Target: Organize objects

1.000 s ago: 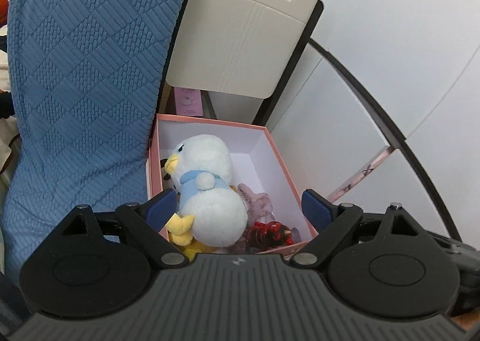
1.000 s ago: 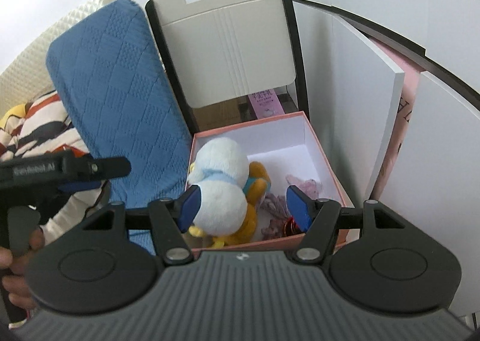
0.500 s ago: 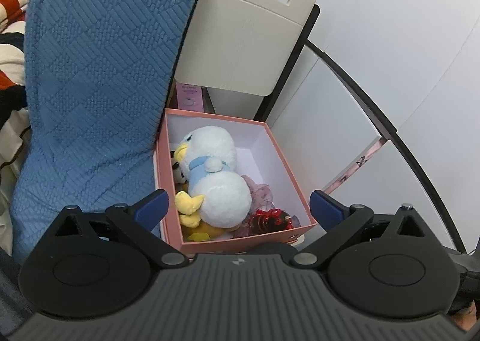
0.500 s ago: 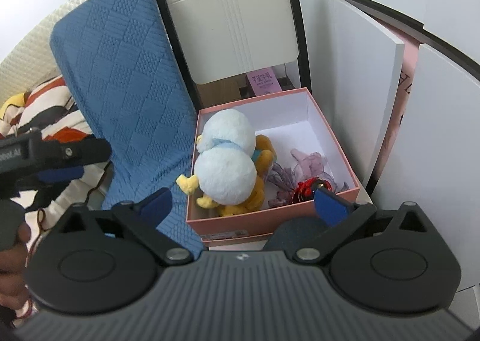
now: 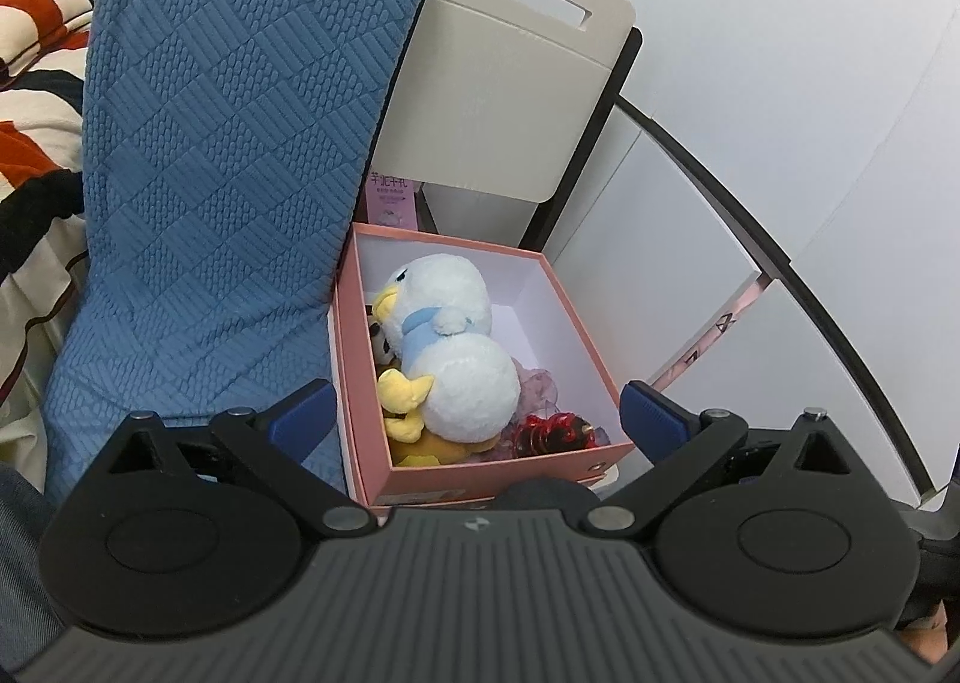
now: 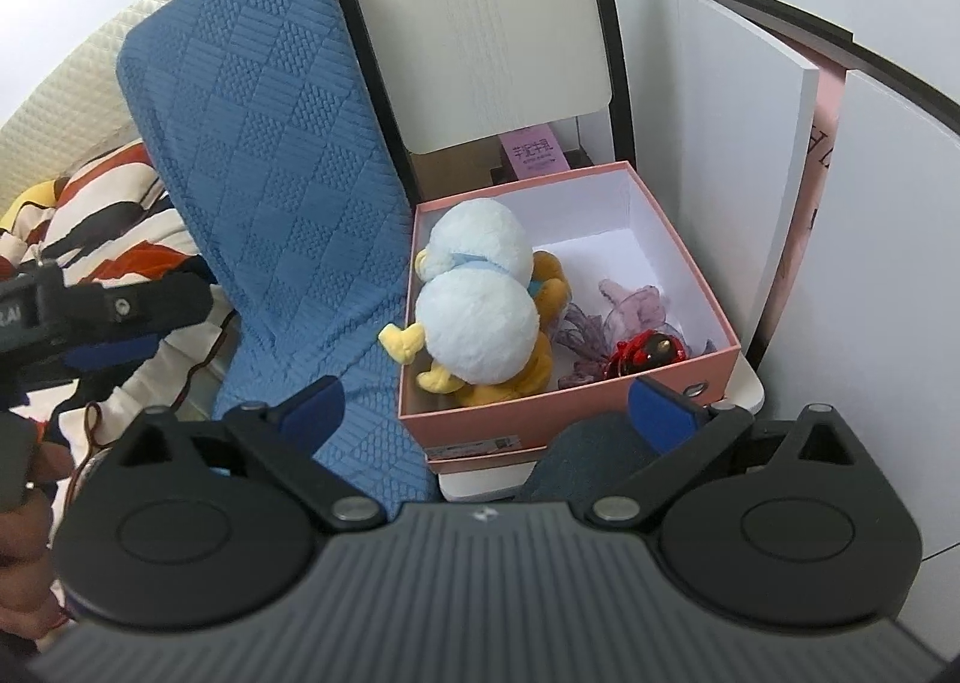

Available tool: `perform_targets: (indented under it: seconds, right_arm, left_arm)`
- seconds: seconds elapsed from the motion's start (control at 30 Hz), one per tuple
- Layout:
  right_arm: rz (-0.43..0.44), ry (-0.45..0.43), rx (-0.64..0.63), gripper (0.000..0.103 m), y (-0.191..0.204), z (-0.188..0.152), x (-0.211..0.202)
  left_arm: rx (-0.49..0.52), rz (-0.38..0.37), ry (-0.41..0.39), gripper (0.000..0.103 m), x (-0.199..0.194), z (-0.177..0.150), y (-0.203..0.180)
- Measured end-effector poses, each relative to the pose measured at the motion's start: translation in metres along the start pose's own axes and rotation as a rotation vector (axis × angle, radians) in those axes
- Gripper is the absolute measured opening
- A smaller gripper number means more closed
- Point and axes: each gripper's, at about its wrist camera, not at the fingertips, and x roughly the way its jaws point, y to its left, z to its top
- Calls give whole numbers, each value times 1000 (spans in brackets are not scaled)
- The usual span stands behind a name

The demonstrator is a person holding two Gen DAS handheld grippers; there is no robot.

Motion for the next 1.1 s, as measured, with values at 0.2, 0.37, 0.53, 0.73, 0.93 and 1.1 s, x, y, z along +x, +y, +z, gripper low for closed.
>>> perform_targets:
  seconds: [0.2, 0.37, 0.53, 0.73, 0.93, 1.1]
  right_arm:
    - [-3, 0, 1, 103, 3, -7, 3]
    - [-10, 16, -22, 103, 6, -10, 7]
    - [-14, 22, -26, 103, 7, -12, 9]
    - [-18, 30, -8, 103, 3, -15, 11]
    - [-18, 26, 2, 103, 1, -19, 8]
    - [-19, 22, -2, 103, 1, -20, 6]
  left_arm:
    - [4, 18, 5, 102, -1, -11, 3]
    - [-5, 10, -3, 102, -2, -15, 7]
    - [-14, 6, -16, 102, -4, -18, 9]
    - [2, 10, -12, 102, -2, -23, 7]
    - [8, 15, -6, 102, -4, -29, 5]
    - [3, 24, -9, 102, -7, -32, 5]
